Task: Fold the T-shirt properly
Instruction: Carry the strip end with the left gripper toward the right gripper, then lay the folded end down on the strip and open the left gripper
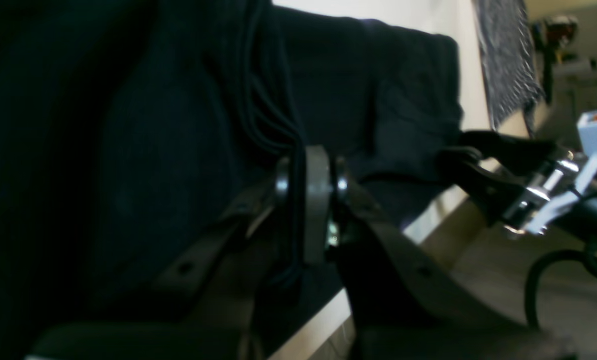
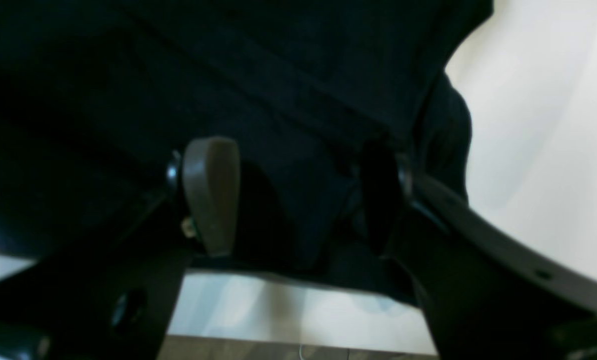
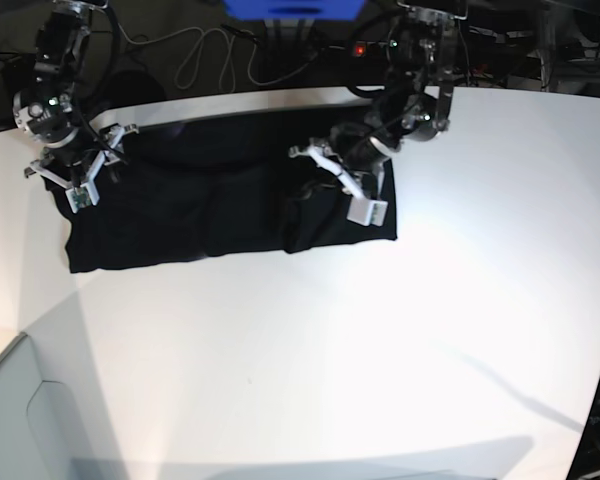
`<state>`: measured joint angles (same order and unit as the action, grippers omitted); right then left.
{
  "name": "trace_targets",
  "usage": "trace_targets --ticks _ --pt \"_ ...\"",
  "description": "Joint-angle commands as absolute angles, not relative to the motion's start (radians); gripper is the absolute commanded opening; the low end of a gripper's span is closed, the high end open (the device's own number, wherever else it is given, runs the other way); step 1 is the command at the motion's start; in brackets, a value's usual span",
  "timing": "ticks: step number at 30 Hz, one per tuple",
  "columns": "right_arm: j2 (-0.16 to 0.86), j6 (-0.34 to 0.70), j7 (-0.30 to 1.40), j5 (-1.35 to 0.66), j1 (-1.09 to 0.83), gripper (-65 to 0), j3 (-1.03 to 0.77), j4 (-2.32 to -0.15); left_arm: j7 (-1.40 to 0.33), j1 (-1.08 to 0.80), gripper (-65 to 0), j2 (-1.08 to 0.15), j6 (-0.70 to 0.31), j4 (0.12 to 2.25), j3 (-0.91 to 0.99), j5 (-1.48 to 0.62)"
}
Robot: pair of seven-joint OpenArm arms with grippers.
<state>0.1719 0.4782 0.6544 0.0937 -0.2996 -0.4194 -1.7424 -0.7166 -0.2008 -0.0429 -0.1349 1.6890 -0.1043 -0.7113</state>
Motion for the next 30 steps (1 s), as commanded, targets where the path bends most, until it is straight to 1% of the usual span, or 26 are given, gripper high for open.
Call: trace_targets --ticks 1,6,13,19,26,30 --pt "0.185 0.49 0.638 0.087 -0.294 -28.0 -0.423 -1.758 -0.704 -0.186 -65.0 -0.036 -0.147 1.704 -0.116 -0.734" --pt "0.185 0.49 0.638 0.087 -0.294 -28.0 -0.423 -1.758 -0.704 -0.15 -65.0 -0.022 -0.147 1.704 -0.165 -0.734" --pt "0.185 0.49 0.638 0.087 -0.294 -28.0 -0.423 -1.758 -0.704 -0.119 -65.0 0.015 -0.147 1.687 -0.166 -0.733" --pt "0.189 0.49 0.638 0.087 -0.292 -28.0 -0.423 -1.758 -0.705 -0.104 -65.0 0.019 -0.147 1.621 -0.166 -0.734" --pt "0.186 0.49 0.639 0.087 -0.285 -28.0 -0.423 -1.759 -0.705 -0.104 -65.0 0.012 -0.147 1.63 -0.252 -0.734" --pt "0.186 0.49 0.642 0.087 -0.28 -28.0 -0.423 -1.758 -0.705 -0.102 -65.0 0.019 -0.147 1.621 -0.254 -0.734"
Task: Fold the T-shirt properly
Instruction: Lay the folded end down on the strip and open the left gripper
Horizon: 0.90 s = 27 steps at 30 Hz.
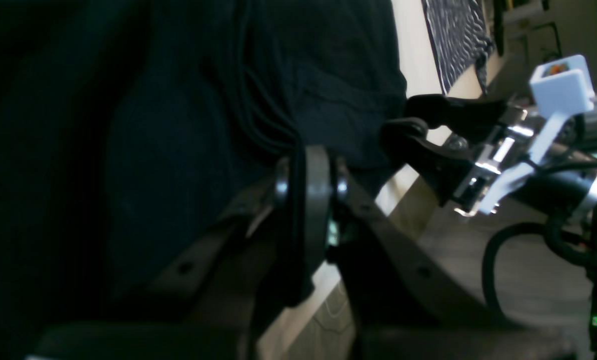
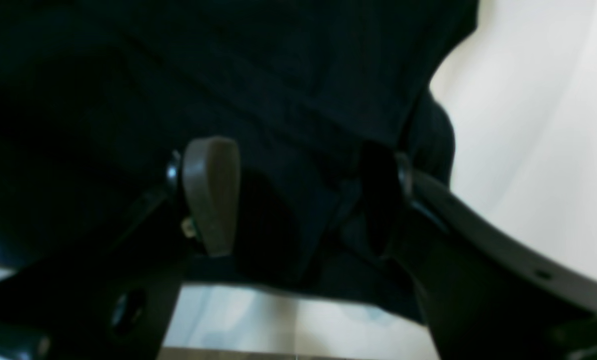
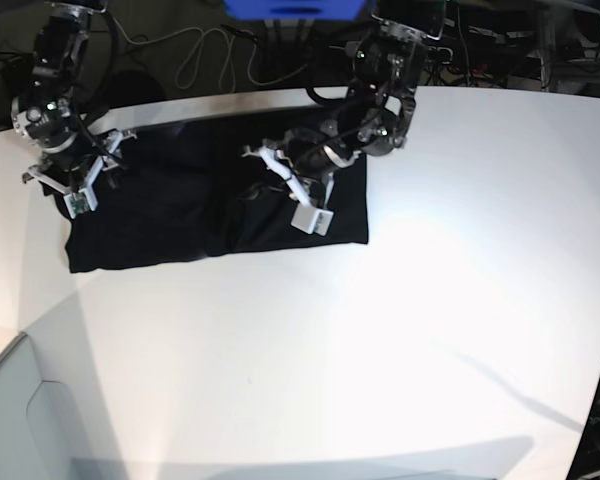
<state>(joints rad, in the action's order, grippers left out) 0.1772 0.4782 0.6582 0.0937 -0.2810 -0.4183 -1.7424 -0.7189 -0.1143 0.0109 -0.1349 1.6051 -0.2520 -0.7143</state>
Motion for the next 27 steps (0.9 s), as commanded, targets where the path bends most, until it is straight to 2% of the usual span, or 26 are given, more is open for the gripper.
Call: trace_targets --ticks 1,27 --pt "0.186 0.49 0.642 0.087 -0.28 -28.0 -0.423 -1.758 -0.705 -0.101 -65.0 0.019 -0.147 1.621 -0.254 -0.734" --pt "0.191 0.49 0.639 0.087 -0.28 -28.0 -0.423 -1.758 -0.704 -0.068 -65.0 0.021 -0.145 1.673 -0.254 -0.734"
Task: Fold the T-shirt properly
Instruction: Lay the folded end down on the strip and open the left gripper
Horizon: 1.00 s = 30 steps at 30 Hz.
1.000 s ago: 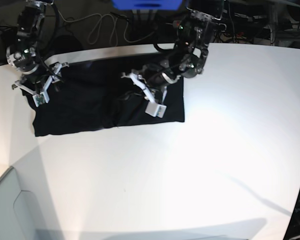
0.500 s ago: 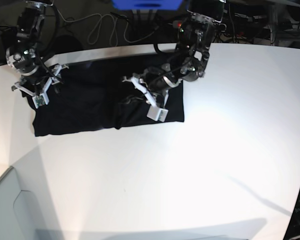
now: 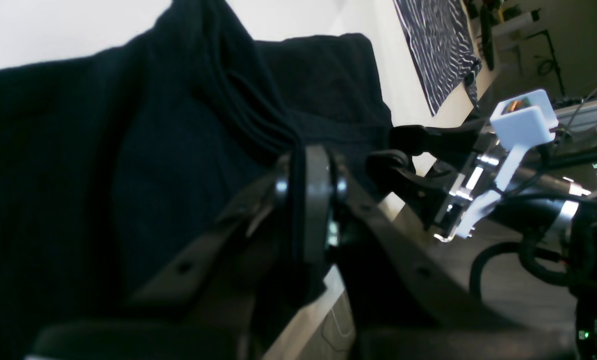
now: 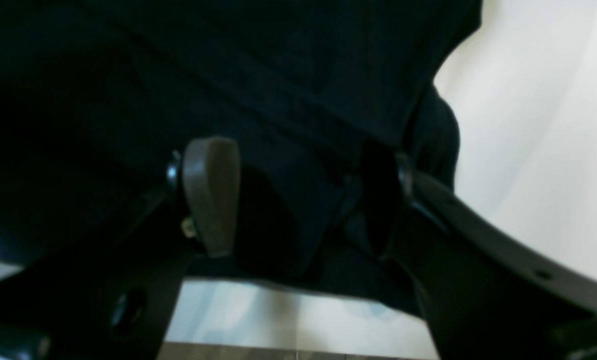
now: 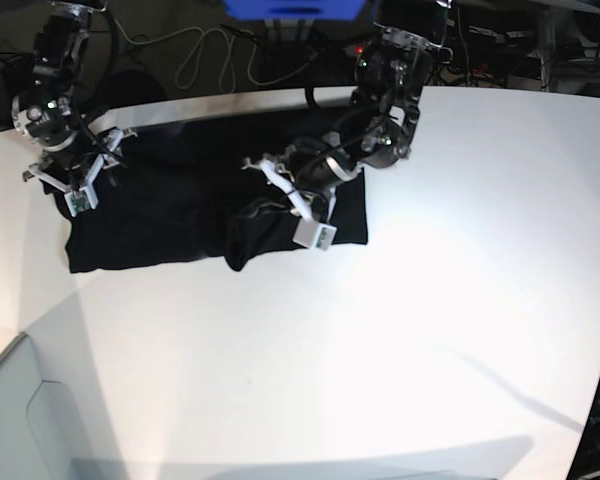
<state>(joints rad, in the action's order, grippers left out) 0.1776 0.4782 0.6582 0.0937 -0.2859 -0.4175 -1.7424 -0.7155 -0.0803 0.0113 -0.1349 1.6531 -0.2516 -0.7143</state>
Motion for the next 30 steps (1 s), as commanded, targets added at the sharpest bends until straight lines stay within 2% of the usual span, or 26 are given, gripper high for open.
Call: trace_targets --ticks 1,14,15,16,19,21,22,26,30 --pt "0.191 0.49 0.639 0.087 -0.28 -28.0 -0.423 -1.758 -0.704 -0.068 -65.0 0.021 -0.145 1.666 -0.254 -0.734" --pt "0.189 0.49 0.639 0.087 -0.278 -28.0 -0.423 -1.758 -0.717 -0.056 -65.0 0.016 -0.145 1.647 -0.265 -0.734" --pt "0.189 0.49 0.639 0.087 -0.278 -28.0 -0.423 -1.758 -0.717 -0.054 -63.6 0.012 -0.145 1.647 -0.282 -0.734" --pt "0.189 0.49 0.639 0.087 -0.278 -28.0 -0.423 -1.758 -0.717 -0.054 -59.5 0.01 -0.145 1.647 -0.292 -0.734" --pt "0.189 0.49 0.641 0.087 -0.278 -28.0 -0.423 -1.758 -0.713 -0.059 -42.0 0.01 -0.145 1.652 -0.302 -0.734" --pt "0.189 0.49 0.642 0.087 -0.278 -28.0 -0.423 -1.759 -0.71 -0.062 -32.8 0.01 -0.145 1.661 -0.303 -0.739" --pt "0.191 0.49 0.641 0.087 -0.278 -28.0 -0.423 -1.759 -0.71 -0.062 -30.2 0.01 -0.145 1.667 -0.303 -0.743" --pt "0.191 0.49 0.639 0.087 -0.278 -28.0 -0.423 -1.767 -0.716 -0.079 -31.3 -0.001 -0.145 1.744 -0.298 -0.743" --pt "0.191 0.49 0.639 0.087 -0.278 -27.9 -0.429 -1.81 -0.705 -0.094 -32.5 -0.074 -0.145 1.848 -0.274 -0.743"
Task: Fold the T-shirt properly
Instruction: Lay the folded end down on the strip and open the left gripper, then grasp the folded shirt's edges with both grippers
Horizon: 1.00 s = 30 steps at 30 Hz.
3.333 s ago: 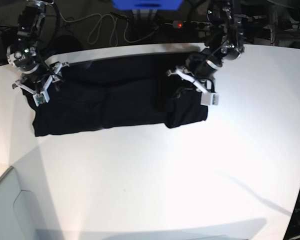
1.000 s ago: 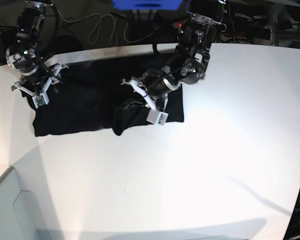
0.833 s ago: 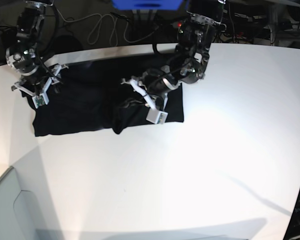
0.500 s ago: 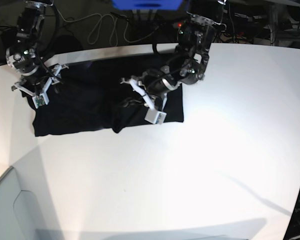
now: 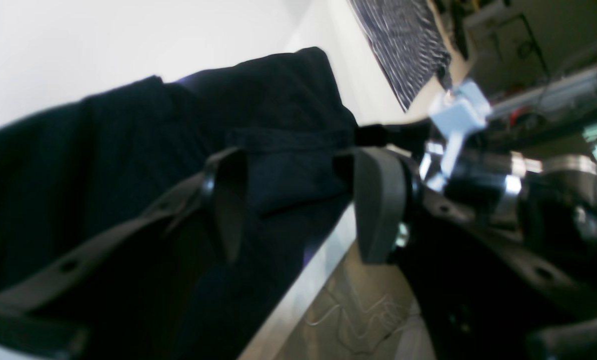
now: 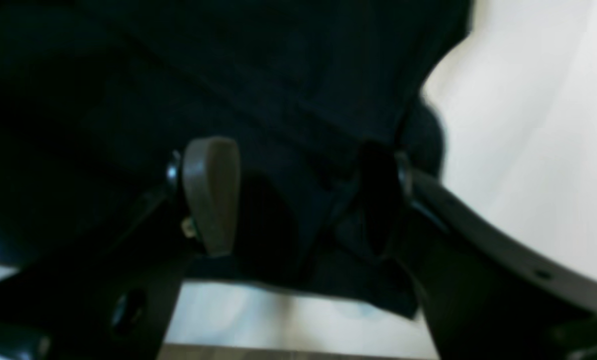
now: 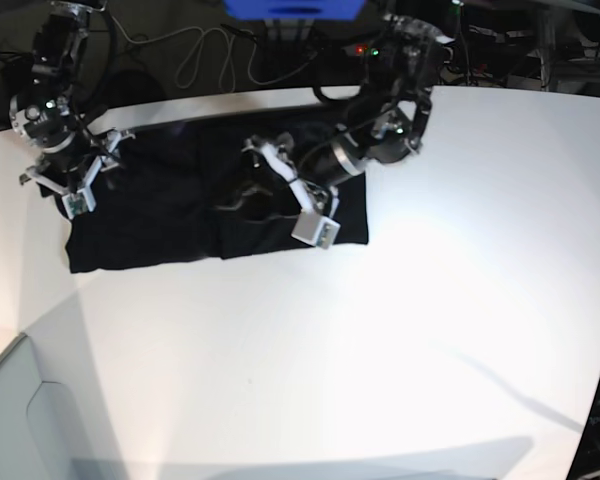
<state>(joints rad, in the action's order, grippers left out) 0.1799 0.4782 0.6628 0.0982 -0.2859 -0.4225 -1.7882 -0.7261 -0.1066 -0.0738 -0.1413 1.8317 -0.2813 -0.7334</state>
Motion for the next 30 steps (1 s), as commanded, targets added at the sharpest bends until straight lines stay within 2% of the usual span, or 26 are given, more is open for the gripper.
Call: trace_targets --ticks 1,7,12,18,23,25,29,30 --pt "0.189 0.49 0.639 0.087 -0.278 -27.9 -0.429 -1.827 -0.705 -0.108 -32.4 -0.094 -0.145 1.857 -0.251 -0.743" --pt "0.183 0.489 0.647 0.085 -0.277 -23.5 -0.427 -1.902 -0.714 -0.179 -32.3 -0.137 -0.148 1.831 0.028 -0.743" --pt "0.139 0.49 0.648 0.082 -0.275 -22.8 -0.424 -1.922 -0.716 -0.203 -32.3 -0.137 -0.154 1.764 0.251 -0.743" --pt "0.107 0.492 0.648 0.084 -0.272 -22.8 -0.383 -1.926 -0.716 -0.226 -32.5 -0.137 -0.156 1.732 0.358 -0.745" --pt "0.116 0.492 0.648 0.088 -0.208 -22.2 -0.452 -1.862 -0.716 -0.271 -32.5 -0.137 -0.156 1.733 0.364 -0.745" --pt "0.124 0.492 0.648 0.081 -0.171 -18.3 -0.522 -1.805 -0.716 -0.286 -32.5 -0.137 -0.156 1.732 0.387 -0.745" --pt "0.128 0.492 0.648 0.081 -0.113 -5.2 -0.618 -1.69 -0.716 -0.3 -32.6 -0.136 -0.157 1.73 0.424 -0.745" --pt "0.13 0.495 0.648 0.081 -0.104 -4.2 -0.631 -1.672 -0.716 -0.302 -32.6 -0.136 -0.157 1.73 0.43 -0.745"
